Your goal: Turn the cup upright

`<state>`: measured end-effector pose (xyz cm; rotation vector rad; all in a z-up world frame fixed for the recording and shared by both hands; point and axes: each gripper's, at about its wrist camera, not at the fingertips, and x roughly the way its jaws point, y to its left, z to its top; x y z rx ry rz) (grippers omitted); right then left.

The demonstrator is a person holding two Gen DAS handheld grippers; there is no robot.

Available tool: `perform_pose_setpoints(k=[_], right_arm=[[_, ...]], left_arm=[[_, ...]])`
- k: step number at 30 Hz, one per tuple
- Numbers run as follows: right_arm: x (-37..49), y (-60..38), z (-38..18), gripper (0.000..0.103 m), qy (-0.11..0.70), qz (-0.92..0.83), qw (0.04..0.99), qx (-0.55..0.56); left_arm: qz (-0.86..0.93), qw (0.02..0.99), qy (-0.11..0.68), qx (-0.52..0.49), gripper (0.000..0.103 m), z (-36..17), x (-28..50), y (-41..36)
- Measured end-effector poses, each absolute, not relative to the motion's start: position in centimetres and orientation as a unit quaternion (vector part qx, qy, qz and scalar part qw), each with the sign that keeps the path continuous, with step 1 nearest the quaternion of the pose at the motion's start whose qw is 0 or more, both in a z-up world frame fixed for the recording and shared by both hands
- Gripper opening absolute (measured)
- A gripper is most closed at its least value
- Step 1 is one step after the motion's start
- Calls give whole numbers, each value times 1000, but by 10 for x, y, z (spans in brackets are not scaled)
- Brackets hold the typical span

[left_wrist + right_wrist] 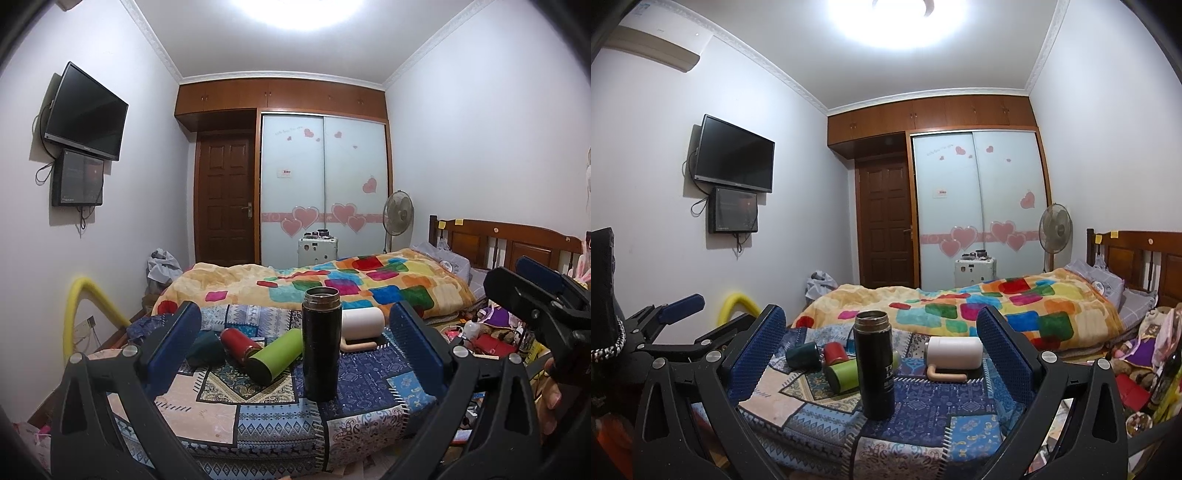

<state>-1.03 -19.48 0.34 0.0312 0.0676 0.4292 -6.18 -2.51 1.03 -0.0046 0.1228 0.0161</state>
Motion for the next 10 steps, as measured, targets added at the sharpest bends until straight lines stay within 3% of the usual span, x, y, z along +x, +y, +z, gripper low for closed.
perform_pose_setpoints(k=[10], right_arm=[[-9, -192, 1, 103, 39, 214, 976, 15]], left_arm=[[12, 998, 64, -9, 103, 9, -59, -22]])
